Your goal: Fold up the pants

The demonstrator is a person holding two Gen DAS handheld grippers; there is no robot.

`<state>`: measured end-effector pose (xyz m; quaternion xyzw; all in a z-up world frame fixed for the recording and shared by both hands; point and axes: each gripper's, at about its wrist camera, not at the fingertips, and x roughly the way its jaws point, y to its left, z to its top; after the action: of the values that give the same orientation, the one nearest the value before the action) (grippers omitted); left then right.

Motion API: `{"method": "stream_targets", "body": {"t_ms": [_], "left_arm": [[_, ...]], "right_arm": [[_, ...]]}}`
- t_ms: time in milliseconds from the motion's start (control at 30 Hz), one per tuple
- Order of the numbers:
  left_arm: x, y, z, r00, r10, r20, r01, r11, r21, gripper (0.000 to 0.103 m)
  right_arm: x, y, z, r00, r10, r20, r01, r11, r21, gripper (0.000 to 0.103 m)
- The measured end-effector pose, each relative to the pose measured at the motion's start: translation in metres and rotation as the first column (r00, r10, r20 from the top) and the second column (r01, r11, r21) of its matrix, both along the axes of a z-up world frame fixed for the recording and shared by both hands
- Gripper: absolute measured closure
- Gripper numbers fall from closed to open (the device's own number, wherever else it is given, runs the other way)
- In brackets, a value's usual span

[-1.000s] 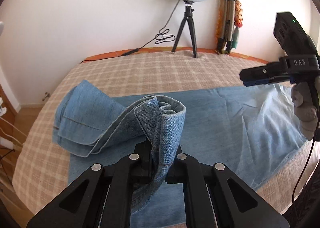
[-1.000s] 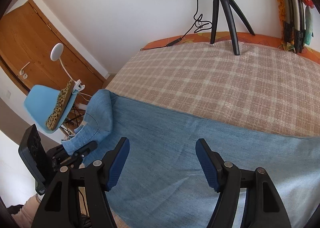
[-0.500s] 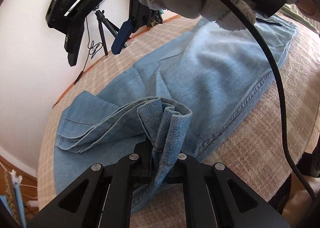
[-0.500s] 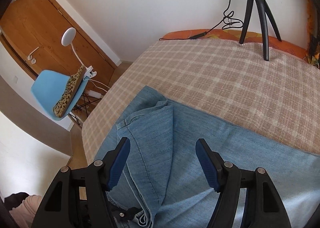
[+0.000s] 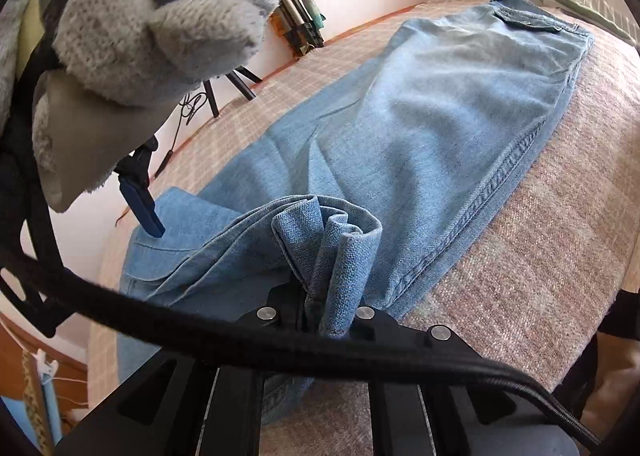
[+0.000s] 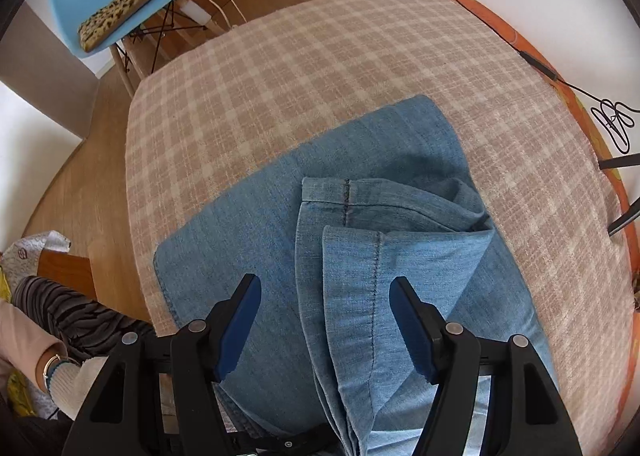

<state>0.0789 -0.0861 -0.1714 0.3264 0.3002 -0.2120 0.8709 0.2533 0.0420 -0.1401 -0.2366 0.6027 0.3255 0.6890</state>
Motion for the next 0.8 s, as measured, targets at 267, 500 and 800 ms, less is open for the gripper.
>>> {"method": "stream_targets", "body": {"t_ms": [267,500,800], "left_arm": [[0.009,0.007,-0.003,1.000,0.002,-0.020,-0.003,1.000,-0.023,0.096],[0.008,0.014,-0.003,1.000,0.002,-0.023,-0.003,1.000,-0.029,0.096],[0.007,0.017,0.002,1.000,0.004,-0.031,-0.006,0.999,-0.047,0.096]], "right_arm": [[0.000,0.017,-0.031,0.999,0.037,0.009,-0.035,0.988,-0.153,0.035],[-0.001,0.003,-0.043,0.999,0.049,0.010,-0.047,0.990,-0.130,0.048],[0.023,-0.063,-0.011,0.991,-0.127,0.035,0.123,0.988,0.092,0.097]]}}
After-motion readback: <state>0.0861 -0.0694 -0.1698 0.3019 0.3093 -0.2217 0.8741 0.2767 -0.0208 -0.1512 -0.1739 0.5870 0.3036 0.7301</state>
